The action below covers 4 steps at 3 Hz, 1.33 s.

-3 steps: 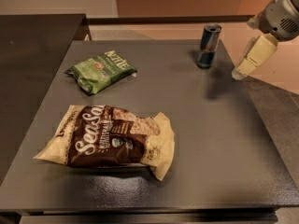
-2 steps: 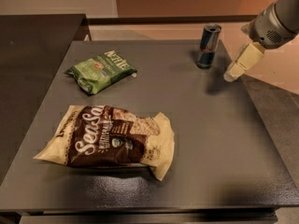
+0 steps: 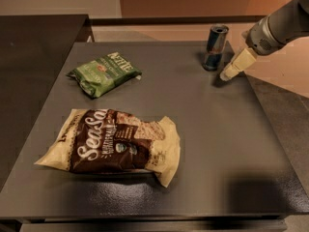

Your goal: Move redbull can near green jalapeno chip bag

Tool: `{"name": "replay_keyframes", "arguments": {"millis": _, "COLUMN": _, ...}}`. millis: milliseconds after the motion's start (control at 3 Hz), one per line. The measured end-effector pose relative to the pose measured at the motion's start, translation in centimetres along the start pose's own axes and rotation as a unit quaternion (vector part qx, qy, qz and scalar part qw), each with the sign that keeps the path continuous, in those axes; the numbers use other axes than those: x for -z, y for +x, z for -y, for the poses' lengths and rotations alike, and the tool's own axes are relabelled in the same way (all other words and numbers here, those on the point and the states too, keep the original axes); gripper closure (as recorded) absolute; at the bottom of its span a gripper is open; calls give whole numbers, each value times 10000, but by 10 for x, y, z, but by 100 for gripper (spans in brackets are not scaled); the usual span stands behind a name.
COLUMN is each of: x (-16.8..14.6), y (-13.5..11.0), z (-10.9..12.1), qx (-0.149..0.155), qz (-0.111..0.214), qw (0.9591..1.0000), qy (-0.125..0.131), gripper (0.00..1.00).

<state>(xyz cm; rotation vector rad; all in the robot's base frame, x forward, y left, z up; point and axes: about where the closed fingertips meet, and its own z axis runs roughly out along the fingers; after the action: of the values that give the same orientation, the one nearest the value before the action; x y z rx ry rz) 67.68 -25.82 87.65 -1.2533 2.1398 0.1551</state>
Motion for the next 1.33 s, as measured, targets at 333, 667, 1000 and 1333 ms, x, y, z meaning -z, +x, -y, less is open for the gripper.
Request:
{"name": "replay_keyframes", "arguments": {"millis": 333, "x": -22, "y": -8, "z": 15, "qx": -198, "qz": 289, "qw": 9994, "qy": -75, "gripper": 0}}
{"name": "replay_keyframes", "arguments": {"millis": 667, "x": -28, "y": -21, "z": 23, "qx": -346, "qz": 613, "qw": 9974, "qy": -156, "gripper": 0}}
{"name": "replay_keyframes", "arguments": {"millis": 1000, "x": -22, "y": -33, "z": 19, "qx": -393, "qz": 911, "qw": 9945, "qy": -331, "gripper": 0}}
{"name": "replay_keyframes", "arguments": {"millis": 1333, "x": -13, "y": -44, "z": 11, "qx": -374, "qz": 1154, "qw": 9912, "qy": -528, "gripper": 18}}
